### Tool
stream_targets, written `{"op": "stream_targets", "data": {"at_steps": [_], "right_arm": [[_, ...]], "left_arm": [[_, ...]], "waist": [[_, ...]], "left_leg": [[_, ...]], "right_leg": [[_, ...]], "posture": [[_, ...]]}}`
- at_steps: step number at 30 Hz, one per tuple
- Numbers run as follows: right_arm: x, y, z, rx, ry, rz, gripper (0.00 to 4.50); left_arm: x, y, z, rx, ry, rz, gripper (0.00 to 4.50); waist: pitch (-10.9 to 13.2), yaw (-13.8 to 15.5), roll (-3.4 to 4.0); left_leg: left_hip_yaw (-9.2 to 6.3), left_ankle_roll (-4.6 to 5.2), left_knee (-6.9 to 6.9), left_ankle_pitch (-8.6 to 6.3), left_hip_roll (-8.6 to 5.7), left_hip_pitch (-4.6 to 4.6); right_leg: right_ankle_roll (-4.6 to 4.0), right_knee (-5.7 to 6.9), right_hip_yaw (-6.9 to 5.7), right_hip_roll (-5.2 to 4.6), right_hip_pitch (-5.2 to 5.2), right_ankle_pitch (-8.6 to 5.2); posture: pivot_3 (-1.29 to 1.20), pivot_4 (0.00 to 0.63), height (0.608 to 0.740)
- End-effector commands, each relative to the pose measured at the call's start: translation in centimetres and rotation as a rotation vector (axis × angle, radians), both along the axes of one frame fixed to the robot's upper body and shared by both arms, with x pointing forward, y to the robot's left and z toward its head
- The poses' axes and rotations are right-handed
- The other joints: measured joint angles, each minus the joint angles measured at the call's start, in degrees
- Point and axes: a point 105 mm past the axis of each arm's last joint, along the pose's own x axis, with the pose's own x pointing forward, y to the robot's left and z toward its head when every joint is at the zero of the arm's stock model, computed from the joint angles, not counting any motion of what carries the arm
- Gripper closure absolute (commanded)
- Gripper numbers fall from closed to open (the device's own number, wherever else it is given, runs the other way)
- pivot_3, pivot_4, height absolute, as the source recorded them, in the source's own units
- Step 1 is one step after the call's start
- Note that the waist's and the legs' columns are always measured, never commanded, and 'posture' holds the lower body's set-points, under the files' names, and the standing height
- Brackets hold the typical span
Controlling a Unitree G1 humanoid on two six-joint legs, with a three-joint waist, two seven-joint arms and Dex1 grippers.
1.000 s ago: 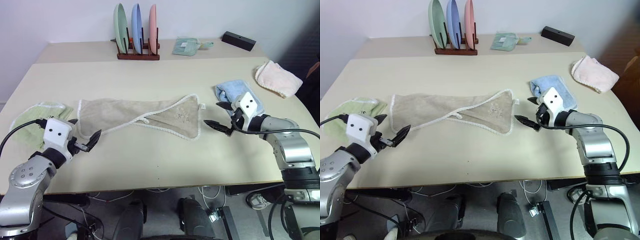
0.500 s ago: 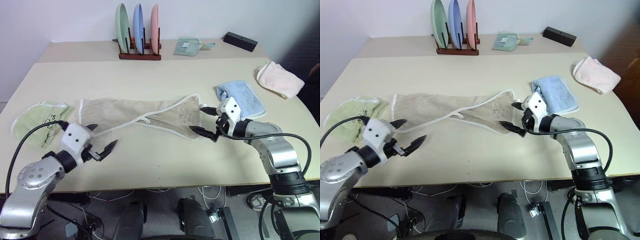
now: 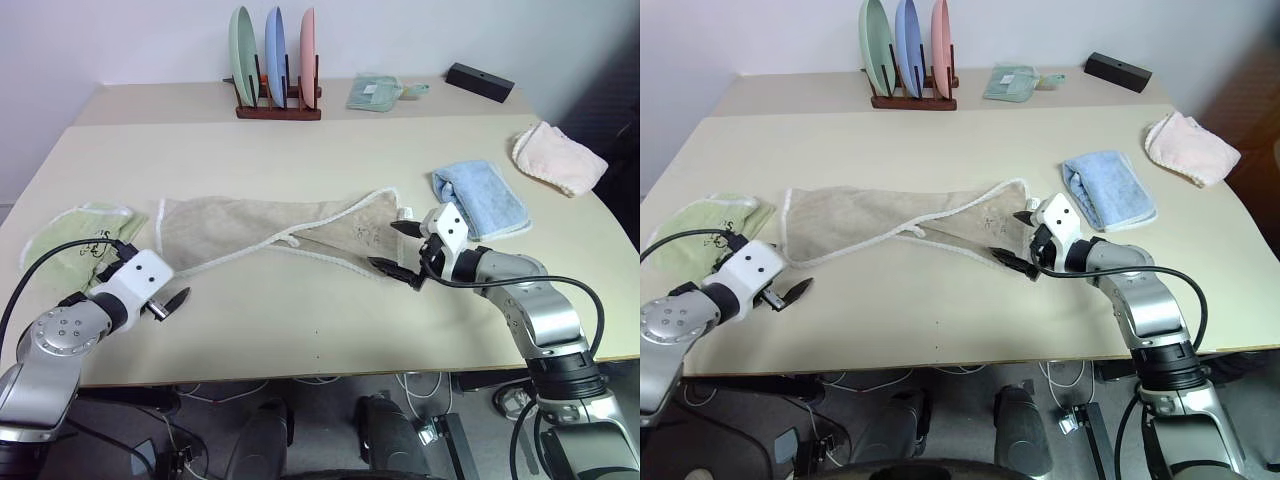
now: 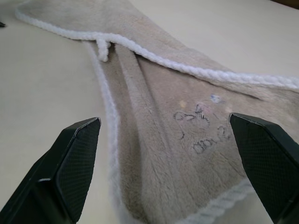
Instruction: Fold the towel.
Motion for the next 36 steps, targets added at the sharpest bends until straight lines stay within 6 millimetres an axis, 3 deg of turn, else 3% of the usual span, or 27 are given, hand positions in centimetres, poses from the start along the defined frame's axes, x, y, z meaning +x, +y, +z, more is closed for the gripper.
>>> {"op": "stream_targets", "data": {"at_steps": [1, 4, 7, 14, 20, 25, 31, 36], "right_arm": [[-0.3, 0.3, 1.6, 0.006, -0.073, 0.014, 0.00], [-0.5, 0.3, 1.5, 0.004, -0.073, 0.011, 0.00], [-0.5, 0.1, 1.6, 0.002, -0.081, 0.000, 0.00], [-0.9, -0.2, 1.7, -0.007, -0.085, -0.016, 0.00], [-0.2, -0.5, 2.2, -0.129, -0.152, -0.028, 0.00], [4.9, -0.9, 3.8, -0.359, -0.339, -0.091, 0.00], [9.2, 0.1, 4.4, -0.552, -0.475, -0.044, 0.00], [11.0, 1.5, 4.3, -0.593, -0.477, 0.015, 0.00]], "left_arm": [[0.9, 0.5, 0.6, -0.022, -0.035, 0.017, 0.05], [1.9, 0.1, 0.3, -0.060, -0.041, 0.004, 0.05], [2.7, 0.1, -0.2, -0.041, -0.040, -0.010, 0.90], [4.0, -0.1, -0.1, -0.046, -0.078, -0.036, 4.39], [3.6, -0.9, 1.0, -0.032, -0.120, -0.090, 4.45], [0.9, -1.3, 1.6, -0.026, -0.090, -0.172, 4.45], [-0.8, -1.0, 1.5, -0.046, -0.058, -0.178, 4.45], [-1.8, -0.8, 0.9, -0.068, -0.027, -0.169, 4.45]], "waist": [[0.0, -0.1, 0.00], [0.0, -0.1, -0.01], [0.0, 0.0, -0.01], [0.0, -0.2, -0.01], [0.0, -0.1, -0.01], [0.0, -1.4, 0.04], [0.0, -1.8, 0.02], [0.1, -1.9, 0.05]], "left_leg": [[0.00, 0.00, 0.00, 0.00, 0.00, 0.01], [-0.01, 0.00, 0.00, 0.00, 0.00, 0.01], [-0.01, -0.01, 0.01, 0.00, 0.00, 0.01], [-0.01, 0.00, -0.01, 0.00, 0.00, 0.01], [-0.01, -0.01, 0.00, 0.00, 0.00, 0.01], [0.13, -0.02, 0.01, 0.01, 0.03, 0.01], [0.09, -0.04, -0.07, 0.02, -0.01, -0.05], [0.15, -0.04, -0.14, 0.02, 0.01, -0.05]], "right_leg": [[0.02, 0.01, 0.01, 0.00, 0.00, 0.01], [0.12, 0.03, 0.00, 0.00, -0.01, 0.07], [0.13, 0.04, -0.01, 0.00, 0.00, 0.07], [0.13, 0.07, 0.00, 0.00, -0.04, 0.07], [0.13, 0.09, 0.00, 0.00, -0.03, 0.07], [0.11, 0.13, 0.07, 0.00, -0.16, 0.08], [0.12, 0.12, 0.06, -0.03, -0.17, 0.08], [0.11, 0.16, 0.14, 0.00, -0.30, 0.08]], "posture": [[0.00, 0.150, 0.740], [0.00, 0.150, 0.740], [0.00, 0.150, 0.740], [0.00, 0.150, 0.740], [0.00, 0.150, 0.740], [0.00, 0.150, 0.740], [0.00, 0.150, 0.740], [0.00, 0.150, 0.740]]}}
